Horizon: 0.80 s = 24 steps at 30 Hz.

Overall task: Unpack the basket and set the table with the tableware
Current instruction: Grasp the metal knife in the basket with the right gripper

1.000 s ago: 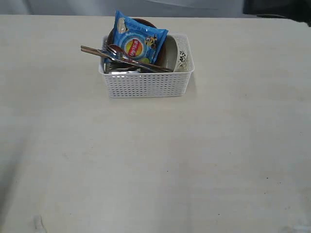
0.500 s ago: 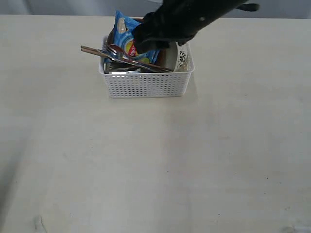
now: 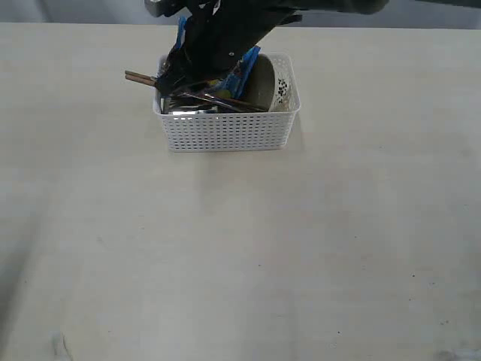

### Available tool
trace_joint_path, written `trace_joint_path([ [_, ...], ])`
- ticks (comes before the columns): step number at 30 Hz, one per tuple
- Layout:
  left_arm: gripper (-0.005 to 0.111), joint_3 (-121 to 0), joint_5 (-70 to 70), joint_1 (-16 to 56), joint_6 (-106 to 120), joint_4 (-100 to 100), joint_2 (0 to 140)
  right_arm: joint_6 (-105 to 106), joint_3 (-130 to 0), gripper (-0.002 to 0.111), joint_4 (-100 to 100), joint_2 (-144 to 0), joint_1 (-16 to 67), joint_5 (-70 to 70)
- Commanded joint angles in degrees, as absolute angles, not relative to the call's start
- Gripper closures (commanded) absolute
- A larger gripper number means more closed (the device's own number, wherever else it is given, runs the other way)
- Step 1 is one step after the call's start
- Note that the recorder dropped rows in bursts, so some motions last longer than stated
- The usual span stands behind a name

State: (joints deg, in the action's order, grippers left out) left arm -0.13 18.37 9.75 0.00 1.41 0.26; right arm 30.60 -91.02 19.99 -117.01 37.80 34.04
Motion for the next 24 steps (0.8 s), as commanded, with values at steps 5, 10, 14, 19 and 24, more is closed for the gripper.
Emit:
trace_joint_path([
  [5,0.107,0.0,18.3,9.9,0.0,1.2,0.0,31.0,-91.6,0.062,18.8,-119.9,38.4,30.0],
  [10,0.107,0.0,18.3,9.9,0.0,1.2,0.0,31.0,-91.6,0.062,18.7,-120.9,38.4,26.7],
  [14,0.107,0.0,18.3,9.9,0.0,1.2,0.0,30.9,-91.6,0.070,18.5,-121.6,38.4,25.6],
  [19,0.107,0.0,18.3,9.9,0.0,1.2,0.0,31.3,-91.6,0.103,17.9,-121.7,38.4,26.7],
  [24,0.107,0.0,18.3,9.9,0.0,1.2,0.0,31.5,-91.6,0.109,16.8,-121.4,38.4,27.4],
])
